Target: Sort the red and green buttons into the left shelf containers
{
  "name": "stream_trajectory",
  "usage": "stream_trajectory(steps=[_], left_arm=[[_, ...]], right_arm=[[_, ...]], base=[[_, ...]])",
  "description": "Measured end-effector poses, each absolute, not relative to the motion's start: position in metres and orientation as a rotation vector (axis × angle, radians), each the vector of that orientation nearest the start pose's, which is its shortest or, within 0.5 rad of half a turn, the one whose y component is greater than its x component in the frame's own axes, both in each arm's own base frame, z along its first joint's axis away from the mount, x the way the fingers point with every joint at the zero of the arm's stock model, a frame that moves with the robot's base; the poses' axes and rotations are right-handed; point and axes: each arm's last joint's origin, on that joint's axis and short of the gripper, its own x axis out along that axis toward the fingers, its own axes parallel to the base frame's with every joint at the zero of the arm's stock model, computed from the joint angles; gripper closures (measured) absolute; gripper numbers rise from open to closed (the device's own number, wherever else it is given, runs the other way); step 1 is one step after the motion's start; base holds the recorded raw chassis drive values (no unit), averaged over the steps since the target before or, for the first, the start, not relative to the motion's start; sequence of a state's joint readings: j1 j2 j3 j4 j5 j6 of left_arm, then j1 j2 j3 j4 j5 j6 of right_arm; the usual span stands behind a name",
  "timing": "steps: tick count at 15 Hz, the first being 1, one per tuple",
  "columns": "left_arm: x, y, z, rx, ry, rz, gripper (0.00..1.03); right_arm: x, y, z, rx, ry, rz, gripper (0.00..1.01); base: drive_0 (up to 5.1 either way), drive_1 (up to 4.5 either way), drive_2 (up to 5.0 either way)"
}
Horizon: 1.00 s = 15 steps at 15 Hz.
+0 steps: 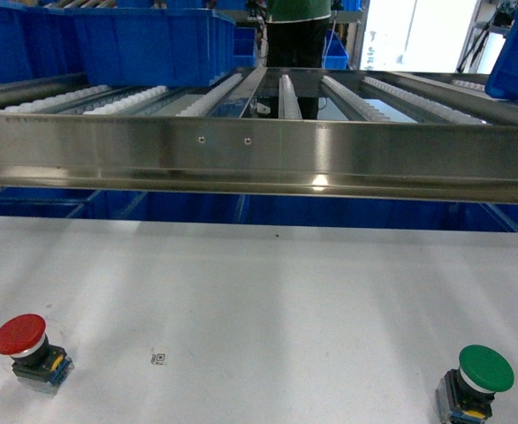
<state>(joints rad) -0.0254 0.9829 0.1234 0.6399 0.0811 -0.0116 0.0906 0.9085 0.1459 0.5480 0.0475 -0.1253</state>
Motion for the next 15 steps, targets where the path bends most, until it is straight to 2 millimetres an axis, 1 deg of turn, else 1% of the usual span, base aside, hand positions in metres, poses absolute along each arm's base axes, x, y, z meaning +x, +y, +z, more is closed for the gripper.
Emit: stream_trajectory(steps=[1, 3, 5, 7, 9, 10, 11, 13, 15], left_arm=[[0.183, -0.009, 0.147, -0.023, 0.288, -0.103, 0.05], [0.191, -0.01, 0.143, -0.025, 0.326, -0.104, 0.05], [0.196, -0.012, 0.151, -0.025, 0.31, -0.115, 0.05], [0.199, -0.019, 0.156, -0.015, 0.295, -0.133, 0.05], [0.207, -0.028, 0.164, -0.003, 0.267, -0.145, 0.05], [0.212, -0.038, 0.17, 0.005, 0.246, -0.163, 0.05], [0.215, -0.046, 0.172, 0.012, 0.237, -0.17, 0.05], [0.216, -0.06, 0.167, 0.031, 0.252, -0.173, 0.05], [0.215, -0.064, 0.166, 0.035, 0.25, -0.179, 0.05]], right_arm=[[0.18, 0.015, 0.164, -0.149, 0.241, 0.067, 0.03], [0.19, 0.016, 0.166, -0.156, 0.247, 0.069, 0.03], [0.192, 0.02, 0.168, -0.157, 0.258, 0.096, 0.03], [0.196, 0.02, 0.162, -0.146, 0.289, 0.109, 0.03], [0.201, 0.019, 0.153, -0.13, 0.348, 0.149, 0.03], [0.209, 0.015, 0.15, -0.12, 0.366, 0.156, 0.03], [0.215, 0.012, 0.148, -0.113, 0.377, 0.161, 0.03], [0.221, 0.009, 0.142, -0.121, 0.404, 0.182, 0.03], [0.222, 0.008, 0.142, -0.123, 0.401, 0.197, 0.03]], base=[[0.0, 0.0, 0.0], [0.0, 0.0, 0.0], [0.0, 0.0, 0.0], [0.0, 0.0, 0.0], [0.0, 0.0, 0.0], [0.0, 0.0, 0.0], [0.0, 0.0, 0.0], [0.0, 0.0, 0.0], [0.0, 0.0, 0.0]])
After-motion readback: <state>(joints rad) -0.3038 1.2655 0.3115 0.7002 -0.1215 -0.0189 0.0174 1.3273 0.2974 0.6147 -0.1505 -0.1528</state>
